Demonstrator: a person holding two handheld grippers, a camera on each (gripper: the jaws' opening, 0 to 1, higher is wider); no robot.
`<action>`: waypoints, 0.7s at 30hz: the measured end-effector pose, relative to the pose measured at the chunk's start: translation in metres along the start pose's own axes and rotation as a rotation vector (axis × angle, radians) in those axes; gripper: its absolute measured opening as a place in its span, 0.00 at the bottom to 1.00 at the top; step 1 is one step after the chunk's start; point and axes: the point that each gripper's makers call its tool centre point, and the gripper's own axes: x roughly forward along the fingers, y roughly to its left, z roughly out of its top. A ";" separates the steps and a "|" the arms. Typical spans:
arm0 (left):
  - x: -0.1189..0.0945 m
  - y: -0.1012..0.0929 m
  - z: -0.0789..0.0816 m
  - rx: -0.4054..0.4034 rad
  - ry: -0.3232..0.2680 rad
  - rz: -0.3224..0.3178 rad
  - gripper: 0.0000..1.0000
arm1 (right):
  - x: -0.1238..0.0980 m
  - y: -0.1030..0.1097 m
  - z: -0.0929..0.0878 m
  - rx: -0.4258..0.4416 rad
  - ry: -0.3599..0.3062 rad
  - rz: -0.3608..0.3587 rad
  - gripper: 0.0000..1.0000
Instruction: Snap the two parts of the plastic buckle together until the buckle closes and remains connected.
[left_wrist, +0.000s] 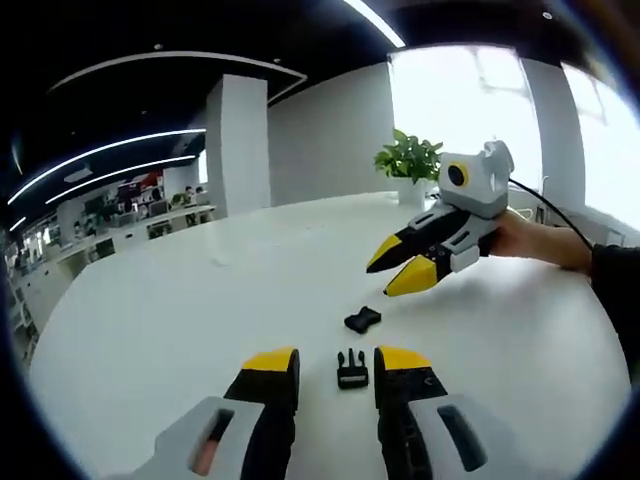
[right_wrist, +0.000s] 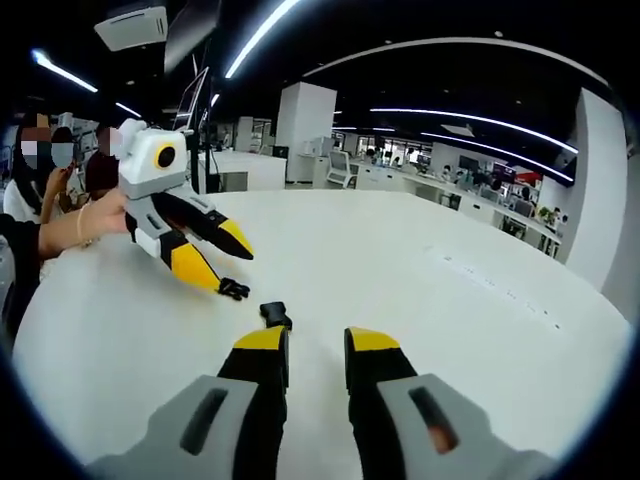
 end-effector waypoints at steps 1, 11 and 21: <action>0.001 -0.001 -0.001 0.004 0.006 -0.003 0.30 | 0.001 0.001 0.000 0.005 -0.001 0.008 0.23; 0.007 -0.005 -0.009 0.009 0.039 -0.022 0.29 | 0.012 0.015 -0.001 0.015 -0.006 0.090 0.23; 0.007 -0.006 -0.010 -0.028 0.032 -0.035 0.24 | 0.024 0.018 -0.001 0.064 -0.019 0.158 0.22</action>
